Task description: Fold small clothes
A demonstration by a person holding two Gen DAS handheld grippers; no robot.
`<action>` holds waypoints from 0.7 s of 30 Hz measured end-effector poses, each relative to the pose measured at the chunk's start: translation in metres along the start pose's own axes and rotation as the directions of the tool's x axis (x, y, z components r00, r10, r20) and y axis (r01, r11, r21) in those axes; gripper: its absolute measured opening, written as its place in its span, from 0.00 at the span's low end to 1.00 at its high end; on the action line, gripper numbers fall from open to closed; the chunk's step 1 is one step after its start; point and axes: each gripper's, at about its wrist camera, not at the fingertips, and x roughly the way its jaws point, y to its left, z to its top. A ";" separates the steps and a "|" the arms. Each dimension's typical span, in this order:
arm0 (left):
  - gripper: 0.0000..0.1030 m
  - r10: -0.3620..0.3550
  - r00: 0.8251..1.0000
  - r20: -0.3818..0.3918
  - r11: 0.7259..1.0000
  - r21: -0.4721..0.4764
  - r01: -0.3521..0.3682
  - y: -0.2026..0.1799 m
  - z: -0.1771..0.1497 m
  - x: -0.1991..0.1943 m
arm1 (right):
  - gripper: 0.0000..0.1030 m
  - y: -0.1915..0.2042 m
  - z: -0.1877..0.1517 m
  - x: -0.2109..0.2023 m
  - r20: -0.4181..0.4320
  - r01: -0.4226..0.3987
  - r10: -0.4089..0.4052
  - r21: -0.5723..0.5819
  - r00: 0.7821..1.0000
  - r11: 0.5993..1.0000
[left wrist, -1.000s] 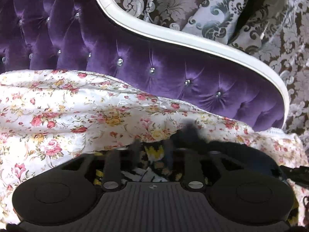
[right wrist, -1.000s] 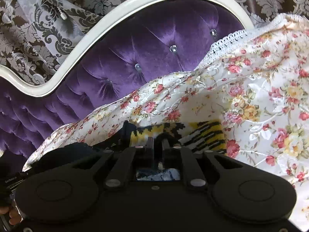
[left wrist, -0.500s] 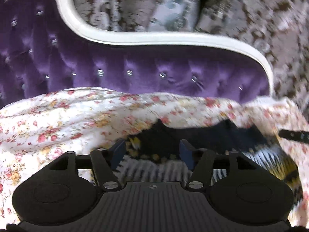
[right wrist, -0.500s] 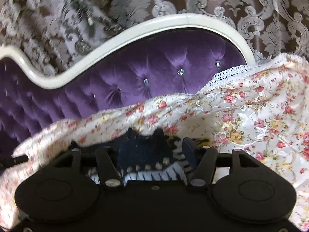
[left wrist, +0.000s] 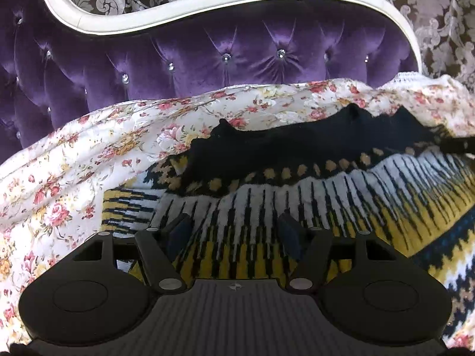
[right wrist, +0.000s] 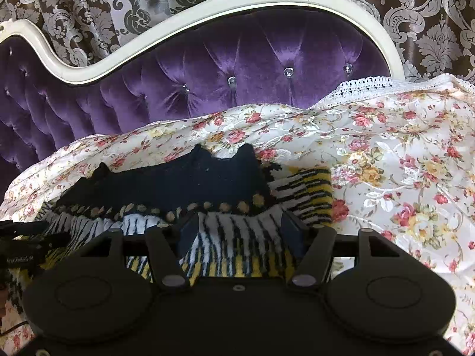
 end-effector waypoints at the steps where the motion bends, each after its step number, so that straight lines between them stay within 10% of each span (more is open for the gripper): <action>1: 0.62 -0.001 1.000 -0.004 1.000 -0.002 0.001 0.000 0.000 0.001 | 0.67 -0.001 0.002 0.002 0.001 0.002 -0.003 0.002 1.000 1.000; 14: 0.63 -0.003 1.000 0.004 1.000 -0.021 0.003 0.000 -0.004 0.003 | 0.68 -0.005 0.011 0.032 -0.051 0.028 -0.029 -0.010 0.998 1.000; 21: 0.63 -0.007 1.000 0.001 1.000 -0.021 0.007 0.002 -0.003 0.003 | 0.15 0.013 0.012 0.032 -0.056 0.052 -0.059 -0.122 0.997 0.991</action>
